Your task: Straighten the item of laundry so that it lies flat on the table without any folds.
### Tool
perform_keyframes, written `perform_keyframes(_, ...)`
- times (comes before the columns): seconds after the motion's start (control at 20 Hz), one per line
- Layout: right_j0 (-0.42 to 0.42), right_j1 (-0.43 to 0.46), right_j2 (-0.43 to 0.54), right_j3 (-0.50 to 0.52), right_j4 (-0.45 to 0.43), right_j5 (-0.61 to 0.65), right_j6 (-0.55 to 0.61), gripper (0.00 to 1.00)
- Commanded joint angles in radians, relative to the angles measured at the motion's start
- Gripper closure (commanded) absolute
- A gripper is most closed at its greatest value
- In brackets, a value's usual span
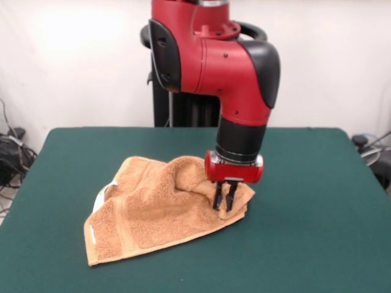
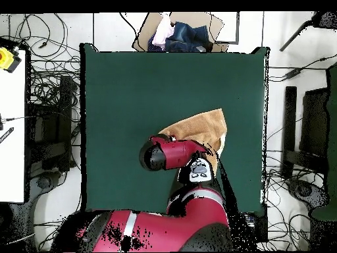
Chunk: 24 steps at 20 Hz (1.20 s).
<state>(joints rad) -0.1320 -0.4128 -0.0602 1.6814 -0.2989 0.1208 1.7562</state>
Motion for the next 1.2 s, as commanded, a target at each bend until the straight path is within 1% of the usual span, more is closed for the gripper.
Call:
perform_keyframes(0.05,0.023,0.054,0.014,0.051,-0.015,-0.011,0.131,1.00)
perform_keyframes(0.4,0.016,0.023,0.021,0.077,-0.022,0.007,0.118,1.00)
perform_keyframes(0.55,-0.007,-0.026,0.046,0.129,-0.040,0.014,0.098,1.00)
perform_keyframes(0.95,-0.088,-0.228,0.142,0.315,-0.079,0.073,0.026,1.00)
perform_keyframes(1.1,-0.118,-0.257,0.175,0.352,-0.093,0.076,0.008,1.00)
perform_keyframes(1.2,-0.122,-0.260,0.180,0.355,-0.100,0.088,0.004,1.00)
